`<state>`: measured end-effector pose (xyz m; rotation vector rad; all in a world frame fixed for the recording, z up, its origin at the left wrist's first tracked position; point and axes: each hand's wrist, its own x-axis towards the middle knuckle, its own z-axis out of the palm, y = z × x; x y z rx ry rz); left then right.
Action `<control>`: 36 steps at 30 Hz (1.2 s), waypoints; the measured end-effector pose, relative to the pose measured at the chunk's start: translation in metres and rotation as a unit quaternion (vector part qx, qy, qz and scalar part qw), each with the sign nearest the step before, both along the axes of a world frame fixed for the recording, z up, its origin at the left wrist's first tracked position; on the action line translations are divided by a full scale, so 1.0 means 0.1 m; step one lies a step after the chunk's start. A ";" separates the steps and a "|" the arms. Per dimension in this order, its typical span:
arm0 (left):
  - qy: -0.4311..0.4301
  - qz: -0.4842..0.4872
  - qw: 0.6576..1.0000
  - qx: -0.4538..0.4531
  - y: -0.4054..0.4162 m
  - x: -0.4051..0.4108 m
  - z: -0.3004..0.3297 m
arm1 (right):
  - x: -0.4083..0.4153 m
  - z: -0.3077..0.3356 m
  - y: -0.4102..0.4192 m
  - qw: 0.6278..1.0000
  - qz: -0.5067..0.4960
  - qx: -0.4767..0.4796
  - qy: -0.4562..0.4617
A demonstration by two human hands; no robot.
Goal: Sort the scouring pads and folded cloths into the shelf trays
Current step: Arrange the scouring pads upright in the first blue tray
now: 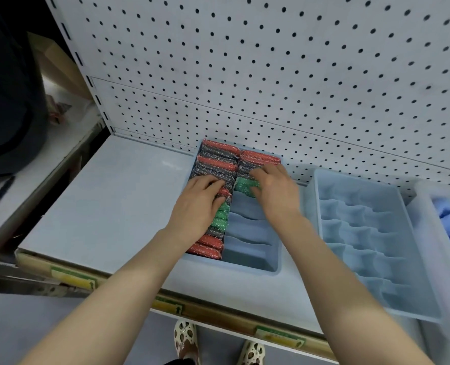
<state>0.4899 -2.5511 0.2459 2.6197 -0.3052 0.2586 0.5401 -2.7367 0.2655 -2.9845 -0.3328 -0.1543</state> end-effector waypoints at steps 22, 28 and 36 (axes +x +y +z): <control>0.025 -0.164 0.982 -0.086 -1.45 -0.32 0.66 | -1.81 0.76 -2.08 0.953 -0.229 0.127 -0.150; 0.032 -0.271 0.959 -0.074 -2.91 -0.78 0.76 | -2.60 0.64 -3.63 0.885 -0.463 0.033 0.028; 0.055 -0.317 0.941 0.104 -4.16 -1.15 0.56 | -2.55 0.38 -4.26 0.906 -0.367 0.046 0.206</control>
